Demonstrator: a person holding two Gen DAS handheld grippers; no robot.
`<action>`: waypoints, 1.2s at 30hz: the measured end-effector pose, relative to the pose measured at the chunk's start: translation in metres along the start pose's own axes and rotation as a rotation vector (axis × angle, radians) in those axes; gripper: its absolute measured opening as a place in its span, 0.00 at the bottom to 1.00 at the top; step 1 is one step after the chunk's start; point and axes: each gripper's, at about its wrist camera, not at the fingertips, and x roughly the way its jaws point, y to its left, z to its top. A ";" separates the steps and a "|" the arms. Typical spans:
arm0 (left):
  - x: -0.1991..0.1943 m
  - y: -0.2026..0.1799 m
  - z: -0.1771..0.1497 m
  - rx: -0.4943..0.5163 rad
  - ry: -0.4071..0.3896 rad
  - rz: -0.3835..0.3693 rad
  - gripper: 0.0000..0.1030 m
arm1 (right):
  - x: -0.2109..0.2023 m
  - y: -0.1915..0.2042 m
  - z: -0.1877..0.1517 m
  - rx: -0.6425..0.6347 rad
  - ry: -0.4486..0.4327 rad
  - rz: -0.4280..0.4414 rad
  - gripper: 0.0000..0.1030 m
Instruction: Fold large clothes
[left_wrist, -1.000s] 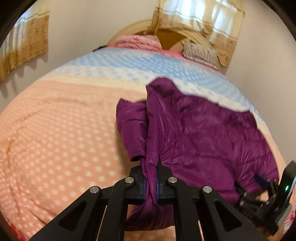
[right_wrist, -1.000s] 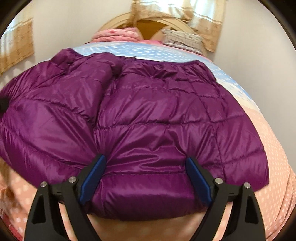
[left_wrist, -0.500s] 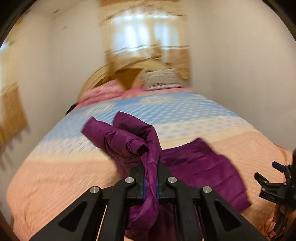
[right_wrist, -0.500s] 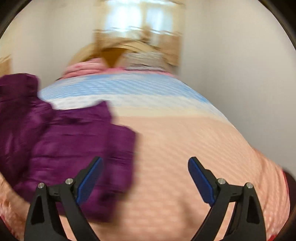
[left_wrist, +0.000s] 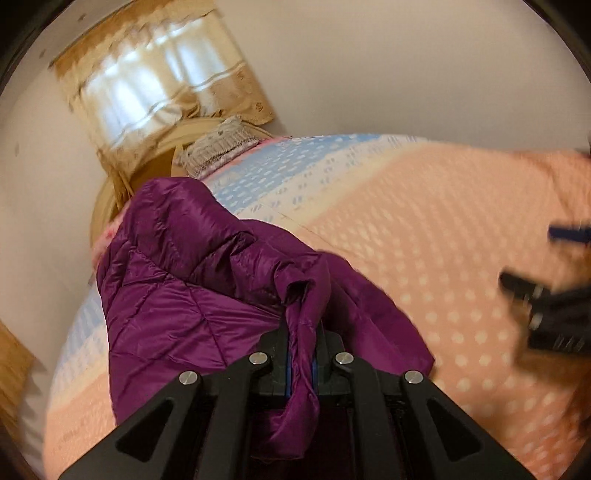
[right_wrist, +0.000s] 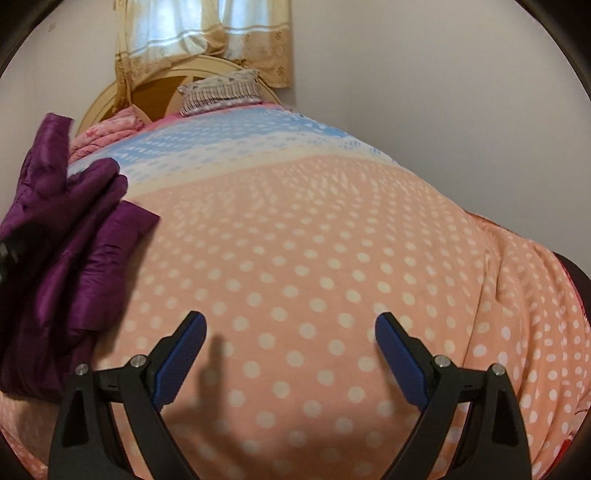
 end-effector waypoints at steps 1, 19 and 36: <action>0.001 -0.007 -0.004 0.029 -0.009 0.014 0.07 | 0.002 -0.003 -0.001 0.003 0.008 0.001 0.92; -0.106 0.047 -0.005 -0.062 -0.122 0.061 0.90 | -0.008 0.017 0.052 -0.041 -0.029 -0.017 0.74; 0.027 0.255 -0.054 -0.726 0.240 0.376 0.90 | 0.030 0.250 0.182 -0.194 -0.035 0.113 0.43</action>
